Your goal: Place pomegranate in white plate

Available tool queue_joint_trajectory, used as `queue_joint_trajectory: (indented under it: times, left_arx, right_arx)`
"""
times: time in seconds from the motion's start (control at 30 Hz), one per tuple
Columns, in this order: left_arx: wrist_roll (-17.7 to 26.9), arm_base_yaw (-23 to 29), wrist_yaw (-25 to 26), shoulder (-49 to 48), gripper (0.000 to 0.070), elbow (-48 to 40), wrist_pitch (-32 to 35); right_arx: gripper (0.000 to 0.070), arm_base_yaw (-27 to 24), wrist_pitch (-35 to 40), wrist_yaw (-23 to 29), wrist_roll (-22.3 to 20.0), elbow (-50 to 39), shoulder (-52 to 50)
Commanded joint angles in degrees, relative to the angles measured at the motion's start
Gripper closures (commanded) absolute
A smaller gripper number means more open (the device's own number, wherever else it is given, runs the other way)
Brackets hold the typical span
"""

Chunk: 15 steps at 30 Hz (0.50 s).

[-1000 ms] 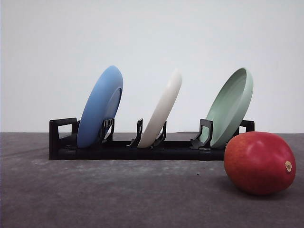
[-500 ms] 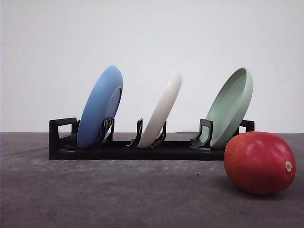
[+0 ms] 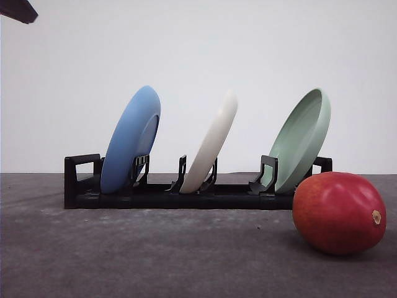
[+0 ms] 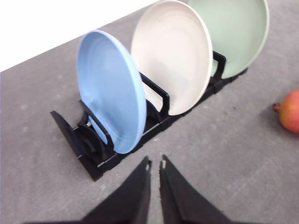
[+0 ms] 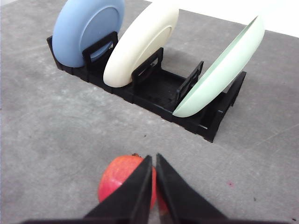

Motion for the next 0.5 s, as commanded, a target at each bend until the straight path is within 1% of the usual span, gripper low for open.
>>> queue_joint_trajectory:
  times: [0.0,0.03,0.07,0.1,0.13,0.23,0.47]
  left_arx:
    - [0.0,-0.6,0.3,0.2,0.0495,1.2,1.2]
    - [-1.0,-0.9,0.3,0.1,0.0404,1.2,1.4]
    - [-2.0,-1.2,0.3,0.1,0.0348,1.2,1.6]
    - [-2.9,-1.6,0.3,0.0,0.0313,1.2,1.8]
    - [-3.6,-1.9,0.3,0.0,0.0311,1.2,2.1]
    - [-3.8,-3.5,0.3,0.4,0.0312,1.2,3.4]
    - [-3.8,-8.9,0.3,6.0,0.0313,1.2,10.8]
  right_arx:
    - [0.0527,0.2,0.7,0.0,-0.9,0.9,0.1]
    - [0.0440,0.2,0.8,0.0,-0.9,0.9,0.1]
    - [0.0385,0.2,0.8,0.0,-0.9,0.9,0.1]
    - [0.0350,0.2,0.8,0.0,-0.9,0.9,0.1]
    - [0.0343,0.2,0.8,0.0,-0.9,0.9,0.1]
    - [0.0343,0.2,1.0,0.0,-0.8,0.9,0.1]
    - [0.0344,0.2,1.1,0.0,-0.8,0.9,0.1]
